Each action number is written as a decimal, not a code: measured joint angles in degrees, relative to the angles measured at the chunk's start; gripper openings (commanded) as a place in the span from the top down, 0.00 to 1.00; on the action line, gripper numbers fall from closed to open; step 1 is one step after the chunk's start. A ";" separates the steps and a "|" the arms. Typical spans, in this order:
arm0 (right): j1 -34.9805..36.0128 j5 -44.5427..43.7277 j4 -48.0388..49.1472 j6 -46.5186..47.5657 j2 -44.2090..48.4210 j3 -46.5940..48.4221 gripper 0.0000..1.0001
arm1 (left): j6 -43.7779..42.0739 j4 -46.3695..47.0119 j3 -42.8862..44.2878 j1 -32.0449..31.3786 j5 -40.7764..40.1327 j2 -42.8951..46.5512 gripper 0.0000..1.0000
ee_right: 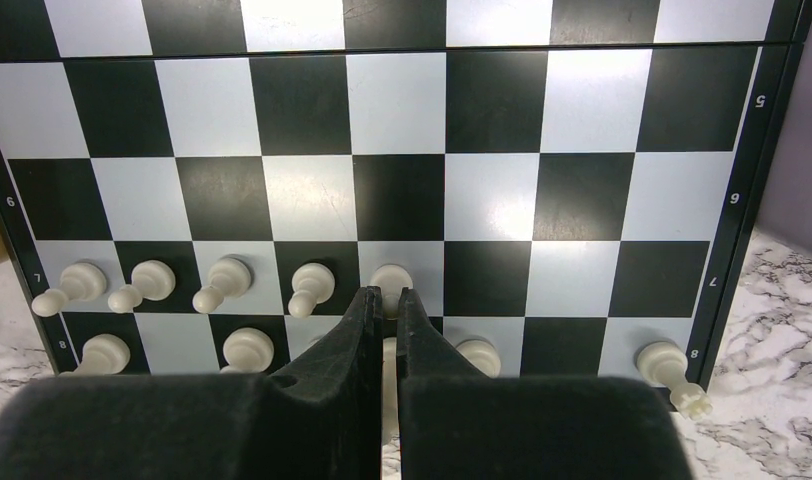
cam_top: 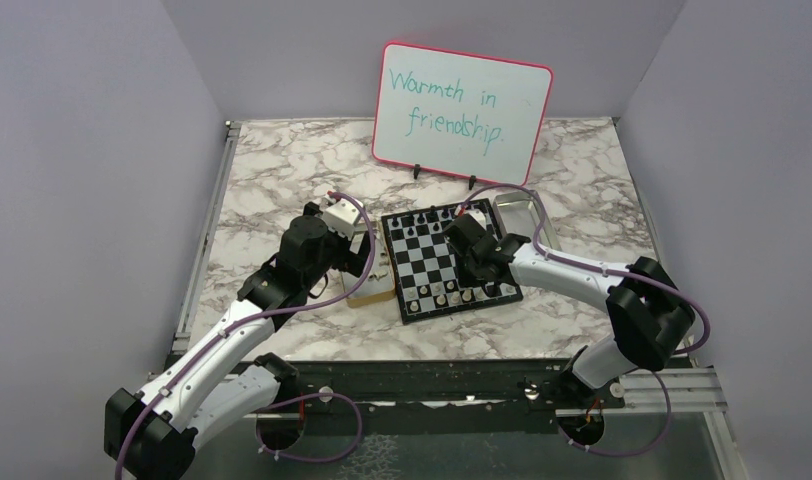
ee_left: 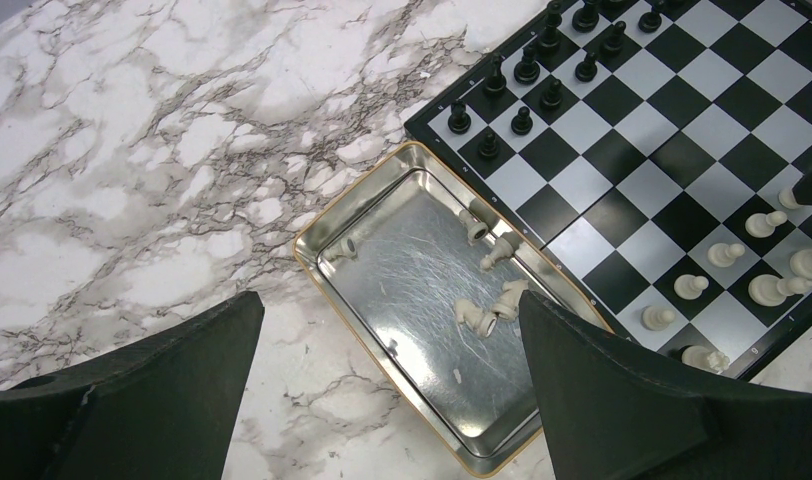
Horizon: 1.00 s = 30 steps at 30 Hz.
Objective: Set up the chess pieces on the board
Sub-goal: Place the chess piece on the chessboard.
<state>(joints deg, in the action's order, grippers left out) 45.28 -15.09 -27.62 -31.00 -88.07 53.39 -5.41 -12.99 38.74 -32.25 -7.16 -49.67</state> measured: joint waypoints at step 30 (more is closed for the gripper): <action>0.00 0.63 -2.38 -0.96 6.54 1.49 0.61 | 2.08 -0.13 0.15 0.00 -0.04 -3.80 0.02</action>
<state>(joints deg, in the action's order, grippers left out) 45.28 -14.46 -30.00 -31.97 -81.54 54.87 -3.33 -13.13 38.89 -32.25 -7.20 -53.47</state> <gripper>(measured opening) 0.358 0.990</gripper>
